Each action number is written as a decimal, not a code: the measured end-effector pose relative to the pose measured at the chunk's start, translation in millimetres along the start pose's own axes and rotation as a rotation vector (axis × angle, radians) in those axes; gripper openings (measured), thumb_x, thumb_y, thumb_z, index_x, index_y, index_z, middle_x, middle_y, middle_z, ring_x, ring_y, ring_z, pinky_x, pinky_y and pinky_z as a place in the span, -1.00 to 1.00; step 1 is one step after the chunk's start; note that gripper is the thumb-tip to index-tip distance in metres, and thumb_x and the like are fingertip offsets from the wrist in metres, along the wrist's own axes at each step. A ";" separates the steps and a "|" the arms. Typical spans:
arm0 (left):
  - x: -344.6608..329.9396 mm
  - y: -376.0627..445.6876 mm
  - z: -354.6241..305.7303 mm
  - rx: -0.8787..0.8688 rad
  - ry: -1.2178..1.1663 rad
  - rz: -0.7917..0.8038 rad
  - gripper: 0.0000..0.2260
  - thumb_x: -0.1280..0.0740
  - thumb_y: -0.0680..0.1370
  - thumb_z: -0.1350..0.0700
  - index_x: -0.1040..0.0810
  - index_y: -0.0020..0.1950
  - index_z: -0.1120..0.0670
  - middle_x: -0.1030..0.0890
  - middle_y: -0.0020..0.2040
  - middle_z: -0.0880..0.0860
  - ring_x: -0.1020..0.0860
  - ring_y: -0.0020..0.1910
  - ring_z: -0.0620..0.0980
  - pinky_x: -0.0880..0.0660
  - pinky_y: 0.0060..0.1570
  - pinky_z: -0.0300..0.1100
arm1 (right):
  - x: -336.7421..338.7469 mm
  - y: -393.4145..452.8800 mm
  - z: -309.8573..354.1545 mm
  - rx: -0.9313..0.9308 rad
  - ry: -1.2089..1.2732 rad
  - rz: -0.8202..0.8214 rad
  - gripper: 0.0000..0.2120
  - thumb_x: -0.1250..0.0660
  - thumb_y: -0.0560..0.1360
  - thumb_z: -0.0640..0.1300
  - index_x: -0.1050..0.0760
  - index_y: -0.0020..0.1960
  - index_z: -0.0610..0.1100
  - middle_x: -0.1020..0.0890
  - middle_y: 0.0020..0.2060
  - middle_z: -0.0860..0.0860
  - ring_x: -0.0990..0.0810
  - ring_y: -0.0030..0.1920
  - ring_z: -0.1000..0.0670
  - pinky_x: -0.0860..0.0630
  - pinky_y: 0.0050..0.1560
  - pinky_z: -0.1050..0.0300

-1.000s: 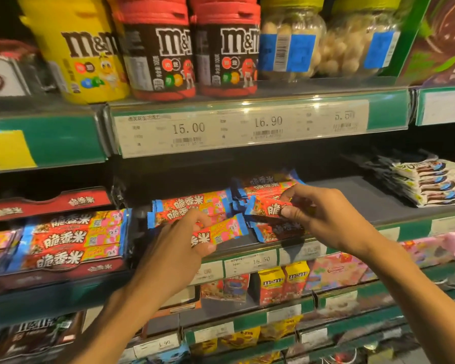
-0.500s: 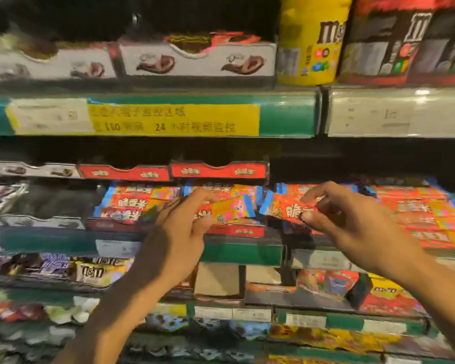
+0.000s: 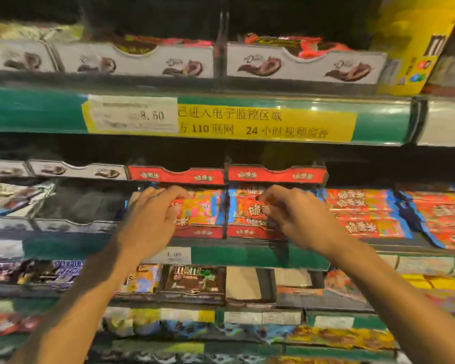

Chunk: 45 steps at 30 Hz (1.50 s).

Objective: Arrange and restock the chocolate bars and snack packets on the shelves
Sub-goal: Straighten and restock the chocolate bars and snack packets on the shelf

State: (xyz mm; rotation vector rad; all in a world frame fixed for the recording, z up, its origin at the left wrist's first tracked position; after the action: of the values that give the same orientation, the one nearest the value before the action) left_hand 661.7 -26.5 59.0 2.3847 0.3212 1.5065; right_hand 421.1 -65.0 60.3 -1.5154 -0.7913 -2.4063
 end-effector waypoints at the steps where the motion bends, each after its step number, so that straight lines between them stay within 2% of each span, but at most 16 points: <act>1: -2.0 2.2 0.6 -0.032 0.002 0.024 -0.75 -0.25 0.62 0.18 -0.53 0.23 -0.10 -0.38 -0.13 -0.16 -0.33 0.02 -0.03 -0.23 0.16 -0.06 | -2.2 2.2 0.4 -0.012 0.012 0.021 -0.85 -0.34 0.58 -0.08 -0.54 0.15 0.00 -0.63 -0.21 0.09 -0.61 -0.08 -0.03 -0.28 -0.21 0.15; 5: -15.8 3.5 12.3 -0.062 -0.016 0.121 -0.76 -0.31 0.60 0.09 -0.57 0.20 -0.19 -0.40 0.05 -0.16 -0.34 0.14 -0.08 -0.30 0.28 -0.03 | -6.1 2.5 -0.6 -0.035 0.005 0.068 -0.83 -0.34 0.57 -0.08 -0.59 0.15 -0.01 -0.64 -0.10 0.06 -0.61 -0.03 -0.01 -0.37 -0.13 0.17; 10: -12.0 -10.1 11.2 -0.104 0.023 0.071 -0.67 -0.32 0.58 -0.01 -0.52 0.34 -0.17 -0.35 0.08 -0.17 -0.29 0.14 -0.13 -0.28 0.25 -0.12 | -8.4 -10.3 -0.4 -0.051 -0.093 0.056 -0.72 -0.33 0.58 0.01 -0.58 0.27 0.04 -0.56 0.09 0.04 -0.48 0.16 0.01 -0.38 0.14 0.16; 13: -17.2 -21.4 6.6 -0.072 0.153 0.174 -0.48 0.01 0.58 -0.28 -0.27 0.52 -0.20 -0.32 0.25 -0.16 -0.20 0.32 -0.09 -0.22 0.36 -0.07 | -9.1 -23.5 7.8 -0.023 -0.154 -0.019 -0.67 -0.27 0.60 0.04 -0.52 0.34 0.01 -0.58 0.09 0.04 -0.52 0.11 -0.03 -0.52 0.10 0.02; 15: -20.0 -30.7 3.6 -0.080 0.230 0.203 -0.30 0.25 0.49 -0.35 -0.11 0.58 -0.16 -0.26 0.41 -0.13 -0.10 0.44 -0.07 -0.12 0.45 -0.04 | -13.0 -33.7 12.9 -0.003 -0.175 -0.030 -0.65 -0.19 0.63 0.08 -0.51 0.35 0.01 -0.58 0.15 0.08 -0.52 0.15 -0.01 -0.53 0.12 0.01; 19: -22.5 -45.9 1.7 -0.066 0.299 0.249 -0.24 0.42 0.42 -0.40 0.18 0.58 -0.13 0.00 0.60 -0.09 0.11 0.56 -0.07 0.12 0.50 -0.05 | -16.3 -44.2 15.0 0.013 -0.212 -0.019 -0.59 -0.12 0.64 0.13 -0.44 0.43 0.04 -0.52 0.30 0.11 -0.45 0.28 0.03 -0.47 0.25 0.08; 21: -25.2 -49.5 0.7 -0.040 0.358 0.291 -0.23 0.51 0.34 -0.41 0.39 0.51 -0.12 0.31 0.57 -0.10 0.34 0.53 -0.10 0.31 0.47 -0.10 | -14.8 -45.5 18.1 0.025 -0.214 -0.020 -0.58 -0.14 0.64 0.13 -0.42 0.45 0.03 -0.50 0.35 0.10 -0.44 0.33 0.01 -0.44 0.31 0.07; 23: -26.0 -50.7 -5.6 -0.016 0.382 0.305 -0.21 0.54 0.30 -0.41 0.47 0.47 -0.09 0.43 0.51 -0.09 0.43 0.48 -0.12 0.40 0.43 -0.13 | -11.7 -47.1 19.8 0.023 -0.188 -0.025 -0.56 -0.16 0.63 0.13 -0.41 0.46 0.01 -0.48 0.39 0.08 -0.43 0.38 0.01 -0.37 0.38 0.10; 25: -22.3 -49.6 -19.5 -0.002 0.337 0.254 -0.19 0.50 0.33 -0.44 0.37 0.52 -0.09 0.37 0.53 -0.10 0.38 0.50 -0.15 0.39 0.45 -0.15 | -4.4 -50.2 17.6 0.015 -0.147 -0.057 -0.57 -0.19 0.63 0.12 -0.43 0.43 0.00 -0.50 0.36 0.09 -0.44 0.36 0.04 -0.36 0.37 0.14; 28: -17.4 -47.5 -59.1 -0.020 0.242 0.202 -0.24 0.32 0.47 -0.44 0.00 0.59 -0.12 0.02 0.59 -0.15 0.06 0.56 -0.15 0.14 0.53 -0.11 | 14.3 -59.4 4.2 -0.018 -0.087 -0.130 -0.69 -0.24 0.62 0.09 -0.53 0.28 -0.02 -0.59 0.18 0.10 -0.52 0.18 0.05 -0.47 0.15 0.15; 31: -26.7 -42.3 -105.5 -0.113 0.154 0.182 -0.40 0.12 0.49 -0.35 -0.35 0.41 -0.15 -0.38 0.39 -0.17 -0.31 0.40 -0.11 -0.21 0.41 -0.09 | 39.0 -73.4 -21.0 -0.061 -0.091 -0.214 -0.79 -0.29 0.59 0.04 -0.57 0.14 -0.03 -0.63 0.01 0.08 -0.54 0.04 0.03 -0.41 -0.01 0.19; 33: -36.4 -36.3 -134.5 -0.197 0.074 0.106 -0.64 -0.10 0.57 -0.24 -0.50 0.23 -0.14 -0.52 0.19 -0.17 -0.46 0.23 -0.09 -0.36 0.23 -0.08 | 54.5 -85.3 -45.4 -0.102 -0.113 -0.250 -0.80 -0.29 0.56 0.03 -0.58 0.09 -0.04 -0.64 -0.02 0.07 -0.57 0.02 -0.02 -0.45 -0.02 0.12; 35: -48.1 -31.8 -165.9 -0.290 -0.003 0.039 -0.83 -0.24 0.60 -0.13 -0.55 0.09 -0.13 -0.56 0.05 -0.19 -0.50 0.08 -0.10 -0.40 0.07 -0.12 | 69.1 -99.0 -75.8 -0.163 -0.131 -0.262 -0.79 -0.27 0.54 0.04 -0.57 0.09 -0.02 -0.64 -0.02 0.06 -0.57 0.03 -0.05 -0.50 -0.02 0.04; 37: -63.9 -26.8 -198.9 -0.371 -0.063 0.020 -0.89 -0.30 0.56 -0.08 -0.57 0.03 -0.11 -0.58 -0.02 -0.18 -0.51 0.00 -0.10 -0.41 0.00 -0.15 | 82.8 -114.0 -110.2 -0.229 -0.151 -0.254 -0.79 -0.30 0.53 0.04 -0.57 0.11 0.00 -0.63 0.00 0.04 -0.58 0.04 -0.07 -0.52 -0.02 0.01; 42: -114.0 -0.6 -256.9 -0.397 0.018 0.104 -0.77 -0.25 0.57 -0.09 -0.57 0.17 -0.10 -0.60 0.11 -0.10 -0.54 0.14 0.01 -0.43 0.18 -0.03 | 118.5 -147.0 -191.2 -0.332 -0.199 -0.202 -0.81 -0.33 0.52 0.01 -0.56 0.11 0.00 -0.64 0.01 0.04 -0.58 0.04 -0.09 -0.53 -0.04 -0.01; 45: -139.3 9.6 -277.0 -0.406 0.053 0.154 -0.73 -0.18 0.56 -0.10 -0.57 0.15 -0.07 -0.60 0.10 -0.09 -0.54 0.15 0.02 -0.43 0.15 -0.02 | 133.2 -159.6 -231.2 -0.377 -0.222 -0.108 -0.89 -0.34 0.52 -0.03 -0.57 0.05 0.06 -0.63 -0.01 0.12 -0.59 0.00 -0.01 -0.51 -0.10 0.06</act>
State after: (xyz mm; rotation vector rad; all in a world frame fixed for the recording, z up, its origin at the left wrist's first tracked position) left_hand 352.1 -46.6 57.8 2.0868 -0.1503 1.5293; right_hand 111.7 -37.8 46.4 -1.9524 -0.4831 -2.6086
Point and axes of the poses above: each hand's wrist, its own y-axis towards the middle knuckle, its own x-axis out of the back of the hand, z = x × y, the point moved 8 cm from there along y, towards the middle knuckle
